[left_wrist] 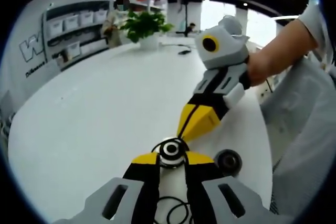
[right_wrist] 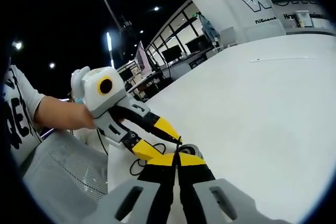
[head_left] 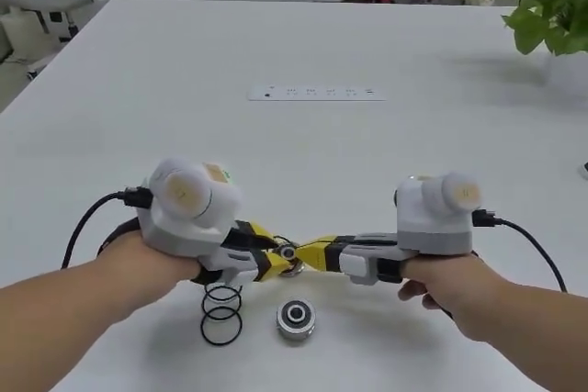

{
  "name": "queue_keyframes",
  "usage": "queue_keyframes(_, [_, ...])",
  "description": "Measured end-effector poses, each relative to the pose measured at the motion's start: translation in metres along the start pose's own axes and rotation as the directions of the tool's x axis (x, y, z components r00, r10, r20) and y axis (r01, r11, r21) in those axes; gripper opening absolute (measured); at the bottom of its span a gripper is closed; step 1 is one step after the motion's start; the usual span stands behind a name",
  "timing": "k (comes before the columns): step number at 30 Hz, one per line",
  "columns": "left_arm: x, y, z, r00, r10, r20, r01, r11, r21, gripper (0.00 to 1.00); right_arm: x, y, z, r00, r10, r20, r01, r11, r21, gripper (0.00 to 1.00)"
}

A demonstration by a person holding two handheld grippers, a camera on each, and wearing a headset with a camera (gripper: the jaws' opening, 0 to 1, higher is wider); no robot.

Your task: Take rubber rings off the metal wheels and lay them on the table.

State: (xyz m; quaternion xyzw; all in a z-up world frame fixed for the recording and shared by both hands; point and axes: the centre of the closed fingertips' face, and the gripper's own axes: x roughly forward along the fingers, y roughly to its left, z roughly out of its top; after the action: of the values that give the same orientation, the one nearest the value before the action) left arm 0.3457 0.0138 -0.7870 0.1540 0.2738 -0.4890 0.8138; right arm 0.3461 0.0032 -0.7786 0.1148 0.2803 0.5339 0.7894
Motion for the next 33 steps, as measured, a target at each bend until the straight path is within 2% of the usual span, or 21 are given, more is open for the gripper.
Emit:
queue_keyframes(12, [-0.028,0.001,0.009,0.9975,0.008,0.07,-0.008,1.0,-0.001,0.34,0.001,0.003,0.002,1.0,0.009,0.001,-0.009,1.0,0.0,0.0])
queue_keyframes(18, [-0.039,-0.004,0.009,0.9958,-0.013,0.091,0.011,1.0,0.016,0.41,0.002,0.007,0.003,0.9997,0.025,0.0,-0.025,1.0,0.001,0.0])
queue_keyframes(27, [-0.059,-0.013,0.018,0.9898,-0.022,0.141,0.018,0.999,0.029,0.52,0.005,0.016,0.007,0.9988,0.049,0.004,-0.049,0.999,0.0,0.0])
queue_keyframes(33, [-0.071,-0.017,0.018,0.9877,-0.029,0.154,0.023,0.999,0.043,0.57,0.008,0.022,0.009,0.9979,0.065,0.005,-0.065,0.998,0.001,0.0])
